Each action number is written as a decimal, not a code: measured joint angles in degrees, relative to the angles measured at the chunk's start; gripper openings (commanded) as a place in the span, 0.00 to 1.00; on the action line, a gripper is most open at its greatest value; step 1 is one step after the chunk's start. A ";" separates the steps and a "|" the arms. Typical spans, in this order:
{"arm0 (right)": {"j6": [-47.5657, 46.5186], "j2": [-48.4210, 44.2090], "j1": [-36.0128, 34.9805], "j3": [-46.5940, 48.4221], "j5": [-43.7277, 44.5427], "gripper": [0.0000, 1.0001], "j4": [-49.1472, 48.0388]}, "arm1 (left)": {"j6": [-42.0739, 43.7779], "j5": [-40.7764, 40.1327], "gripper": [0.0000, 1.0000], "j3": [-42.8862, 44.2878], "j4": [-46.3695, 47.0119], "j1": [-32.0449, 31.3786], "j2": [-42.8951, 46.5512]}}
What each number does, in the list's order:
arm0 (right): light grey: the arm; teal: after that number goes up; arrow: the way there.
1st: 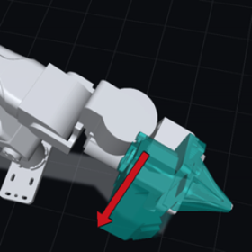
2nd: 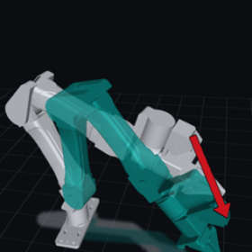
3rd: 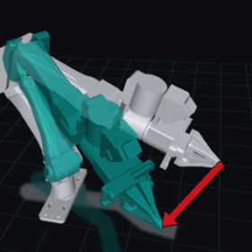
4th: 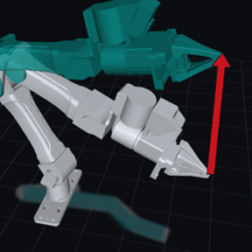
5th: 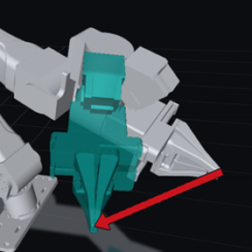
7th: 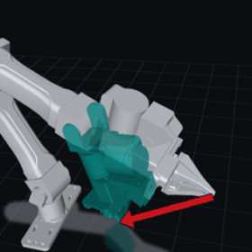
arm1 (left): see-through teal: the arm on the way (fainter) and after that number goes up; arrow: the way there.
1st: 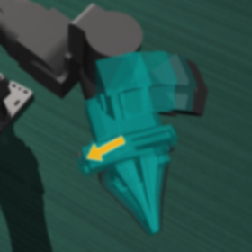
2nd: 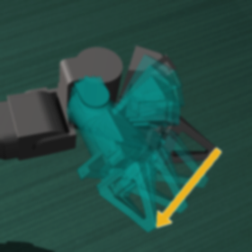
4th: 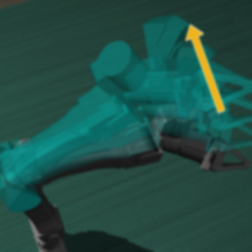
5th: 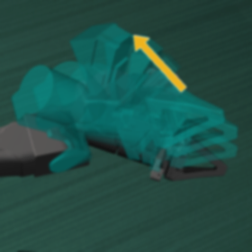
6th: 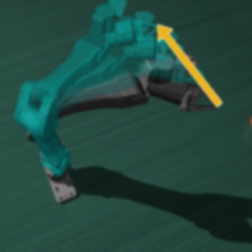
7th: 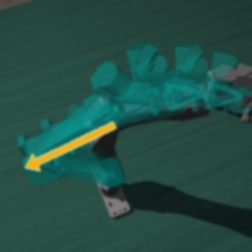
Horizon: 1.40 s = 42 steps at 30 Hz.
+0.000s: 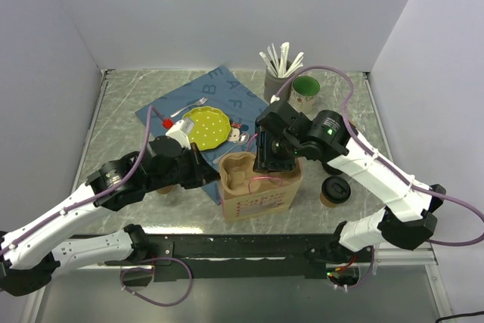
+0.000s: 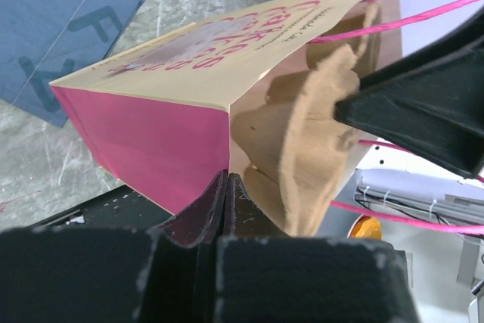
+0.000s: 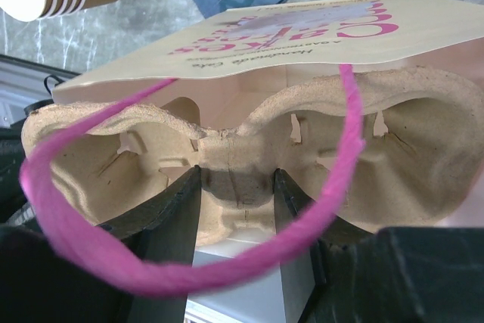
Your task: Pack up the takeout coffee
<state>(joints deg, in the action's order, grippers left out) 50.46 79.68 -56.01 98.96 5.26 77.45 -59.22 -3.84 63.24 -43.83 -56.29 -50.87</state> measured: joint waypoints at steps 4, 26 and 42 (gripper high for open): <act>0.00 -0.07 0.00 -0.02 -0.15 0.33 0.04 | 0.00 -0.07 0.01 0.31 -0.55 0.00 -0.66; 0.87 3.19 -1.40 -0.31 3.34 0.32 -0.02 | 1.97 0.98 0.01 2.01 -1.97 0.02 -1.53; 1.14 4.57 -1.51 -3.15 4.85 0.32 -1.84 | 4.07 0.83 0.01 3.39 -4.28 0.13 -2.64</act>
<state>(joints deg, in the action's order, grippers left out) 51.59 84.25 -57.52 95.81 10.11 75.61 -55.16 -3.01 66.63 -48.12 -56.16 -53.52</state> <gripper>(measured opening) 0.473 0.019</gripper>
